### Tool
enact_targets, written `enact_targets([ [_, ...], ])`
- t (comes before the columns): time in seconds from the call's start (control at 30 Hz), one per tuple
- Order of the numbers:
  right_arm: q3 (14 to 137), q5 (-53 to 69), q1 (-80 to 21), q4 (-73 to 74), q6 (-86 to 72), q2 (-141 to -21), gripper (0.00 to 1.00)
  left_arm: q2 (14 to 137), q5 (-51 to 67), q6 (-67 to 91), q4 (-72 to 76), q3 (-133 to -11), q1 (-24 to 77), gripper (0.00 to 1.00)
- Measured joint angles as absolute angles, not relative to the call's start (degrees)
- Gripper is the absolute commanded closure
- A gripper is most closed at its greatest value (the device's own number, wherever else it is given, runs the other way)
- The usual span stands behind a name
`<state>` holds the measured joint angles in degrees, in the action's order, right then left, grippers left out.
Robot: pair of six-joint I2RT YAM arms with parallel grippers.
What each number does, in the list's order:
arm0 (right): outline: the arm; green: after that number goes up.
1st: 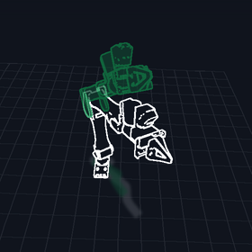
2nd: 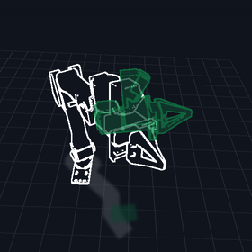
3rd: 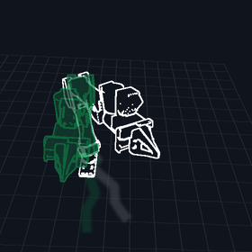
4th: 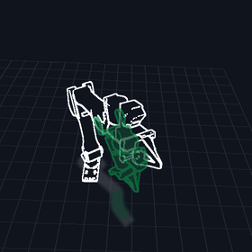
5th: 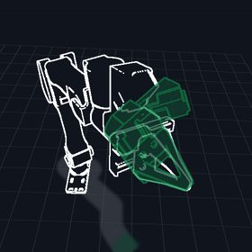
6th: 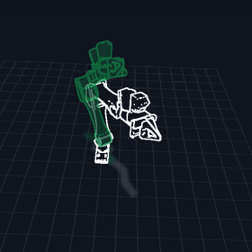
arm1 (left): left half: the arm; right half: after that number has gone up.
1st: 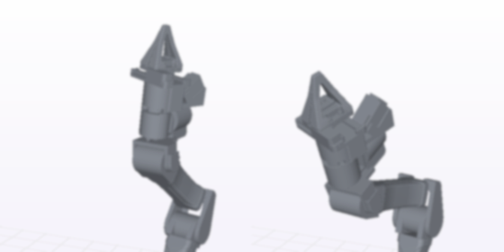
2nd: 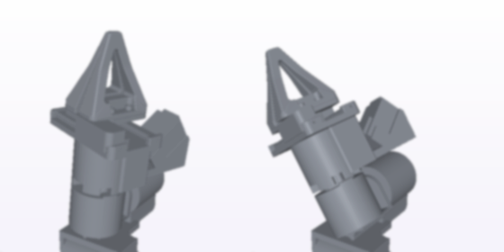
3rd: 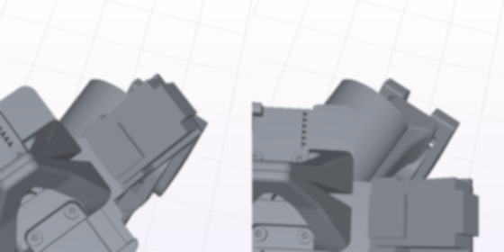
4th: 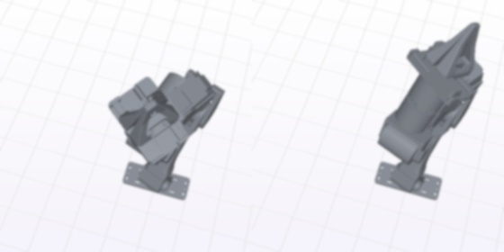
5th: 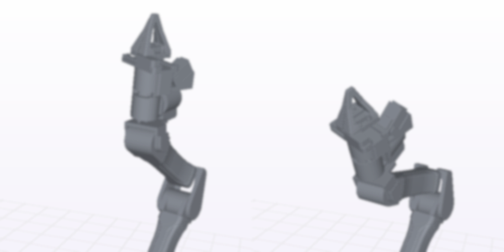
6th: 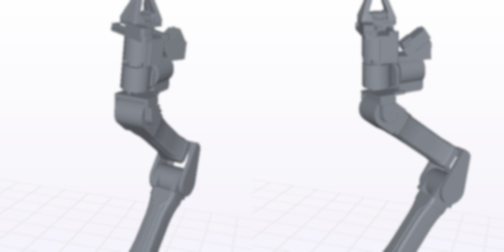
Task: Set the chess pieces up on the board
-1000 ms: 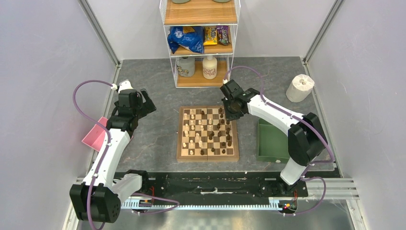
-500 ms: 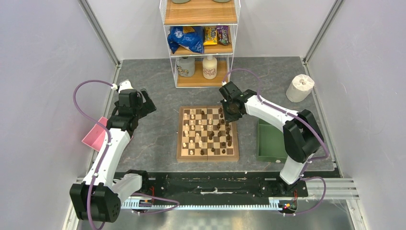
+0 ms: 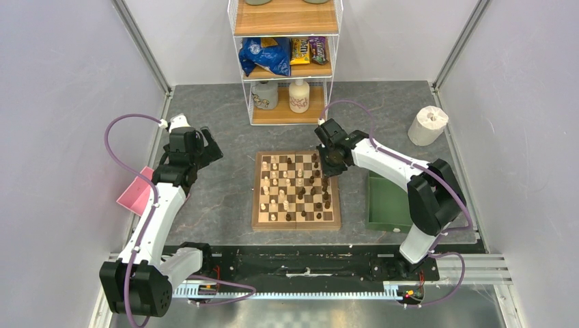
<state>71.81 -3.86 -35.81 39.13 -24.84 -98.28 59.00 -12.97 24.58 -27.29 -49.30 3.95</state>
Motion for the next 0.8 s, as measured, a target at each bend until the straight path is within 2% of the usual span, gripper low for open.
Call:
enact_targets([
  [0.17, 71.77, -3.62, -35.81, 39.31, -24.82, -98.21, 0.84, 59.00, -12.97, 24.58, -27.29, -49.30, 3.95, 0.02],
  [0.4, 71.77, -3.46, -35.81, 39.40, -24.75, -98.21, 0.66, 59.00, -12.97, 24.58, -27.29, -49.30, 3.95, 0.02],
  [0.8, 75.88, -5.02, -35.81, 41.80, -23.31, -98.30, 0.47, 59.00, -12.99, 24.58, -27.29, -49.30, 3.95, 0.02],
])
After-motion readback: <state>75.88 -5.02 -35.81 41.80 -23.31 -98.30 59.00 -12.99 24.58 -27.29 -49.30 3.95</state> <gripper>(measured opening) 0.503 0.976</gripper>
